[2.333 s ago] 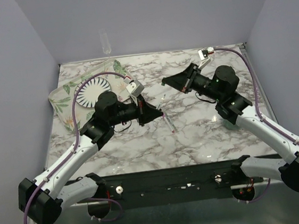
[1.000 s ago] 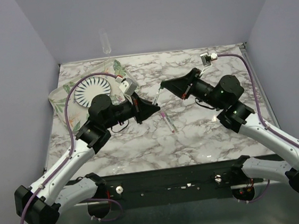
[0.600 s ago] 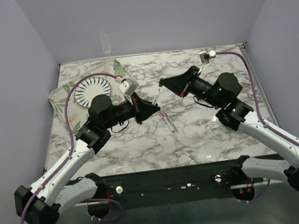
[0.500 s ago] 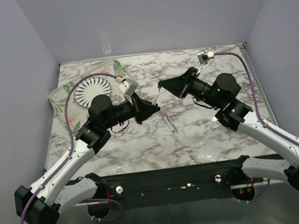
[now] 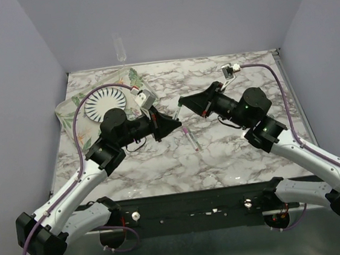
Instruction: Insert the pens into the pen caps
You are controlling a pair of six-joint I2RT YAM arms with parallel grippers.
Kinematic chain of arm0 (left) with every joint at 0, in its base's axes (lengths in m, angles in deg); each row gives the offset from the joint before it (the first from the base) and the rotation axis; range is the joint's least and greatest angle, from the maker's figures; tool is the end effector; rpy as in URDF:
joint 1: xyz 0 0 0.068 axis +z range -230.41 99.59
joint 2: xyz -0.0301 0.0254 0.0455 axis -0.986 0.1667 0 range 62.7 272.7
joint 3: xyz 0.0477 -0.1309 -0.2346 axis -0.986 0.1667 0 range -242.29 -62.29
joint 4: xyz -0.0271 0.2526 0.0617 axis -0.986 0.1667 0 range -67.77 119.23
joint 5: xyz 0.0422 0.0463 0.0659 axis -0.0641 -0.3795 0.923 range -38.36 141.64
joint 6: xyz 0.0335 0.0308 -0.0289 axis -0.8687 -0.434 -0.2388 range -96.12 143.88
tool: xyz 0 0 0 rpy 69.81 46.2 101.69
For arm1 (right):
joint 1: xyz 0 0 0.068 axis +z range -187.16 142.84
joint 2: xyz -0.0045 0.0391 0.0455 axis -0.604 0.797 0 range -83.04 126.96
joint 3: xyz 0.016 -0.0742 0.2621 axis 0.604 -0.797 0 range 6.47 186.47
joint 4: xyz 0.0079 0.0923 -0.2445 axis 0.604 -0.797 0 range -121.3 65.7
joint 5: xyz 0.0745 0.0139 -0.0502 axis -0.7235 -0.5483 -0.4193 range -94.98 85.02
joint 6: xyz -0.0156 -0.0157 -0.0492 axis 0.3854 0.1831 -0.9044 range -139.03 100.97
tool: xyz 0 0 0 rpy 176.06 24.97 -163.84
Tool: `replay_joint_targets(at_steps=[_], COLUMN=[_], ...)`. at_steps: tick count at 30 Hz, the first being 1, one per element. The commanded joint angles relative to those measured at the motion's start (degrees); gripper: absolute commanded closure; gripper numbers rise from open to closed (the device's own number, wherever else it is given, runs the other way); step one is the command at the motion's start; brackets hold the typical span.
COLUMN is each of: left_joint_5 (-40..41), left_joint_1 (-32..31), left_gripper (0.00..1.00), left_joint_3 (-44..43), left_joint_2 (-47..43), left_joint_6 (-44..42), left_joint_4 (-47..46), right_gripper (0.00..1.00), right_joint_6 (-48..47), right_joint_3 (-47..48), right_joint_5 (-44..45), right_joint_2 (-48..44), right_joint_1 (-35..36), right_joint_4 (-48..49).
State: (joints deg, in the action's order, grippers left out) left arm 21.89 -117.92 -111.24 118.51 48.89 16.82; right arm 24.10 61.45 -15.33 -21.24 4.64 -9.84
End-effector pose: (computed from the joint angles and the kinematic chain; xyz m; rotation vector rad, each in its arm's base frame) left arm 0.1692 -0.1522 0.3595 0.6182 1.6298 -1.2367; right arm 0.1849 0.1738 0.3911 -0.1449 1.5787 1.3224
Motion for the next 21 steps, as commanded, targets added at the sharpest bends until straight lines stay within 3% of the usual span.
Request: replay_joint_targets(at_steps=[1,6,12,15,19,21], left_joint_5=[3.6,4.5,2.4,1.5,0.3,-1.0], left_joint_1=[-0.1,-0.1,0.0,-0.1,-0.1,-0.1], left_gripper=[1.0,1.0,1.0,1.0,1.0,1.0], left_joint_3=[0.5,0.1,0.3,0.4,1.7,2.3], left_joint_2=[-1.7,-1.7,-2.0,-2.9,-4.2,-4.9], left_joint_6=[-1.7,-2.4,-3.0,-3.3,-4.1,-4.1], left_joint_4=[0.4,0.1,-2.4,-3.4,-5.3,-7.1], right_gripper=[0.99,0.99,0.87,0.76,0.46,0.4], right_joint_6=[-4.3,-6.6,-4.9,-4.9,-6.0,-6.0], right_joint_3=[-0.6,-0.8,-1.5,-1.7,1.2,2.2], right_joint_5=[5.9,14.3,11.1,10.7,10.6,10.7], right_joint_2=[-1.0,-0.9,-0.6,-2.3,-4.0,-4.7], right_joint_1=[3.5,8.5,9.7,9.6,9.7,9.6], right_joint_4=[-5.0,-7.9,-5.6,-5.1,-7.2,-8.0])
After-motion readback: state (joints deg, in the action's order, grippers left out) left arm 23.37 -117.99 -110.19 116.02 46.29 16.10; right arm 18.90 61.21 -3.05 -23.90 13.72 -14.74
